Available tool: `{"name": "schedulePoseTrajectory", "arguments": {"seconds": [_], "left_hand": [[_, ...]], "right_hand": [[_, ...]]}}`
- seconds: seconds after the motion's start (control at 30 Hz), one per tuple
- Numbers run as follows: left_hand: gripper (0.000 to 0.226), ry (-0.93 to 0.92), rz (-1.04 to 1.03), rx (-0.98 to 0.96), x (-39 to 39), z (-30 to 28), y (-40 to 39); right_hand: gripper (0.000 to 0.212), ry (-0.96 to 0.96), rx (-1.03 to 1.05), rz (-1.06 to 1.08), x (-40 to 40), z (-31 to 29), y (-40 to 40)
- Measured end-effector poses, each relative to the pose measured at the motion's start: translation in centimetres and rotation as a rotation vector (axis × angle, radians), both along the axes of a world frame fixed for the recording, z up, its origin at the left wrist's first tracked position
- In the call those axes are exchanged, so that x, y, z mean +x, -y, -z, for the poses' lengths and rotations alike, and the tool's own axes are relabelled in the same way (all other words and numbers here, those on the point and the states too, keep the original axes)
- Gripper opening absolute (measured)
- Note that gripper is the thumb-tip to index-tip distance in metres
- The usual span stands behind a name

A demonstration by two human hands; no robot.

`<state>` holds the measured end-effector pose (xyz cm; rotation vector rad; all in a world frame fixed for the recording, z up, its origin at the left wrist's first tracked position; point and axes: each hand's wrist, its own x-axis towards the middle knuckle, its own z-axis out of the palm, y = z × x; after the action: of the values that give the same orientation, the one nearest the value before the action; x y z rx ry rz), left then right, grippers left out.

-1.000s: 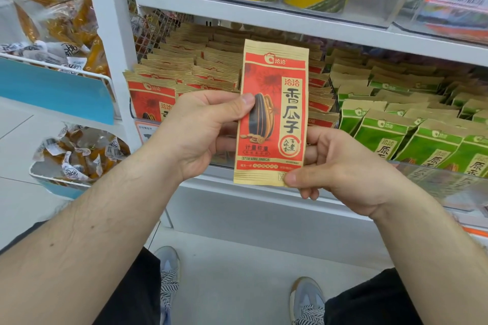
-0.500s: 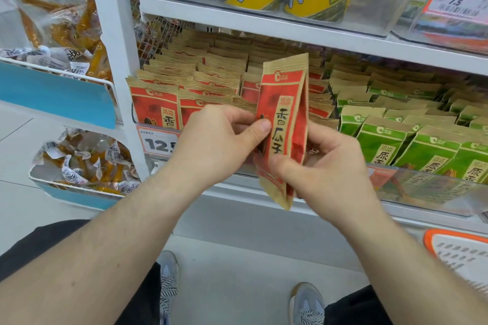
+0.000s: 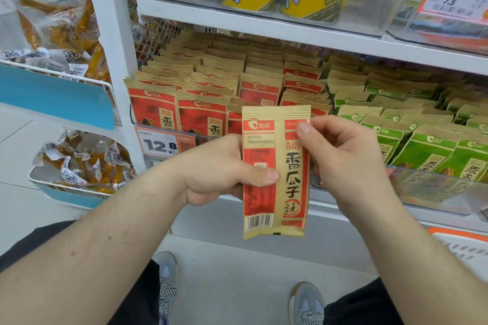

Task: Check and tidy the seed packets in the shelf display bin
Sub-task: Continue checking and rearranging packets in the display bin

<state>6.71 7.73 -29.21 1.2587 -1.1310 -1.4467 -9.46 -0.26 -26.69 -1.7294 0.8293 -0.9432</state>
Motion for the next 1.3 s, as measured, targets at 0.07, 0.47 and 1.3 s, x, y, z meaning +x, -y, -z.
{"name": "schedulePoseTrajectory", "arguments": {"seconds": [0.07, 0.47, 1.3], "left_hand": [[0.035, -0.015, 0.013, 0.002, -0.1, 0.2, 0.2], [0.031, -0.146, -0.197, -0.122, 0.8, -0.7, 0.2], [0.074, -0.269, -0.100, -0.199, 2.4, -0.5, 0.2]], "right_hand": [[0.014, 0.054, 0.097, -0.021, -0.1, -0.1, 0.1], [0.027, -0.068, 0.251, -0.264, -0.5, 0.0, 0.7], [0.034, -0.047, 0.293, -0.297, -0.3, 0.9, 0.6]]}}
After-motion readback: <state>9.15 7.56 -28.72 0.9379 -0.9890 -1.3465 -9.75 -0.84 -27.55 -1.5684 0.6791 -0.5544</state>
